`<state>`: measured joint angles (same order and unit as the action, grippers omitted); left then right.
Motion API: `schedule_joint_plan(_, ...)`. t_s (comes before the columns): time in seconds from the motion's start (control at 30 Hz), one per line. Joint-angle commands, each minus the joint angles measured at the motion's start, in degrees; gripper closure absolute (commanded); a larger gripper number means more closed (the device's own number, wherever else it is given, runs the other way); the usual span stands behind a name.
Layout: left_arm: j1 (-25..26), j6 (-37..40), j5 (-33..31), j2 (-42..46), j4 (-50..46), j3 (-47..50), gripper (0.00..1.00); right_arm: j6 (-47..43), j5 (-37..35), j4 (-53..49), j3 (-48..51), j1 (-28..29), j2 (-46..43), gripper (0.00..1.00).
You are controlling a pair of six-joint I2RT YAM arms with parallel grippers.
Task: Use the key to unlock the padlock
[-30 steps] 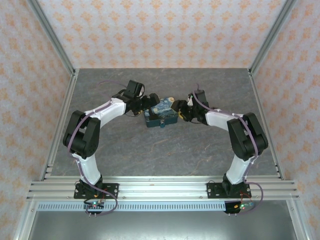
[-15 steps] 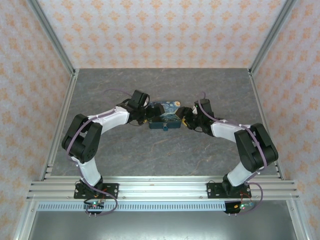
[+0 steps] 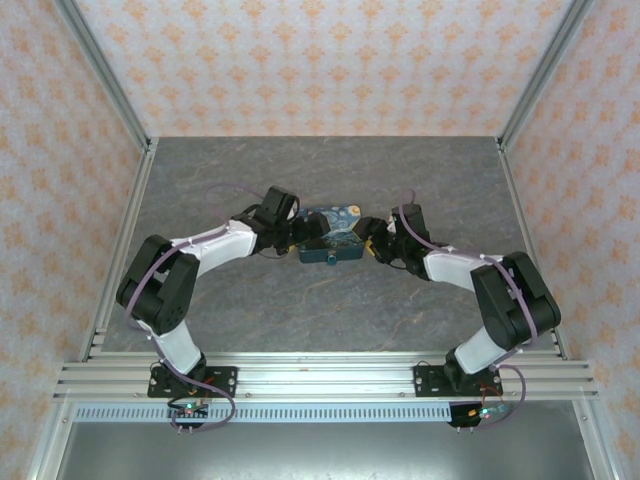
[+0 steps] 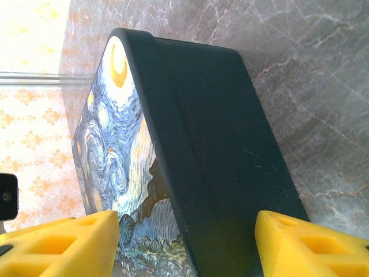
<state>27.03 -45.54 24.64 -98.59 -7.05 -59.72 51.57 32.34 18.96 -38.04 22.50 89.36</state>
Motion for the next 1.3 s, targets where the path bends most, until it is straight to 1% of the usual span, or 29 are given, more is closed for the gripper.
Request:
schedule_joint_plan(0.0, 0.7, -1.0, -0.1, 2.2, 2.7, 1.2, 0.00, 1.7, 0.0, 2.4, 2.5, 1.1, -2.4, 0.36)
schedule_joint_plan(0.13, 0.7, -1.0, -0.1, 2.2, 3.0, 1.3, 0.00, 1.6, -0.8, 2.0, 4.1, 1.1, -3.9, 0.36)
schedule_joint_plan(0.23, 0.5, 0.5, -1.3, 2.3, 1.7, 0.1, 0.00, 0.3, -2.2, -0.3, 3.3, 1.1, -4.9, 0.30)
schedule_joint_plan(0.3, 0.3, 2.0, -2.2, 2.9, 0.0, -1.3, 0.00, -0.5, -3.8, -2.2, 2.7, 0.9, -6.3, 0.23)
schedule_joint_plan(0.4, -0.6, 4.6, -3.3, 4.7, -2.7, -3.7, 0.00, -2.5, -7.2, -6.9, 1.3, 0.3, -9.3, 0.08)
schedule_joint_plan(0.43, -1.1, 5.6, -3.6, 5.5, -4.0, -4.6, 0.00, -3.4, -8.4, -9.1, 0.7, 0.0, -10.6, 0.00)
schedule_joint_plan(0.5, -1.8, 7.4, -4.2, 7.3, -6.3, -5.9, 0.00, -5.7, -10.9, -14.0, -1.1, -0.7, -12.6, 0.01)
schedule_joint_plan(0.57, -2.5, 8.8, -6.1, 9.4, -9.0, -7.1, 0.00, -7.9, -15.8, -19.9, -3.1, -1.4, -14.3, 0.01)
schedule_joint_plan(0.63, -3.3, 10.3, -8.3, 11.4, -12.0, -8.2, 0.00, -8.3, -19.9, -24.1, -4.3, -3.0, -15.6, 0.01)
schedule_joint_plan(0.67, -3.7, 10.5, -9.4, 12.5, -12.8, -8.4, 0.00, -8.2, -19.8, -24.3, -4.2, -4.4, -15.9, 0.01)
schedule_joint_plan(0.73, -5.1, 9.7, -10.7, 14.8, -13.3, -7.8, 0.00, -7.0, -17.3, -23.9, -3.4, -7.6, -16.2, 0.01)
schedule_joint_plan(0.83, -7.8, 6.6, -12.1, 17.8, -13.4, -5.4, 0.00, -6.3, -11.9, -20.4, -1.5, -9.5, -16.8, 0.02)
schedule_joint_plan(0.93, -9.9, 5.2, -10.8, 19.5, -12.8, -3.0, 0.00, -5.6, -7.1, -19.4, -0.9, -9.5, -16.6, 0.15)
schedule_joint_plan(0.97, -10.3, 5.2, -10.2, 20.0, -12.9, -2.6, 0.00, -5.5, -5.8, -20.6, -1.3, -9.3, -16.5, 0.20)
schedule_joint_plan(1.03, -10.5, 5.4, -9.7, 20.7, -13.2, -1.8, 0.00, -5.7, -5.6, -24.7, -2.4, -7.9, -16.5, 0.24)
schedule_joint_plan(1.13, -10.5, 5.3, -8.4, 21.6, -13.9, -1.0, 0.00, -8.5, -8.1, -31.4, -4.2, -3.4, -17.0, 0.29)
schedule_joint_plan(1.27, -10.6, 5.6, -6.2, 22.2, -15.6, -0.6, 0.00, -15.8, -12.6, -38.9, -6.6, 3.4, -17.2, 0.35)
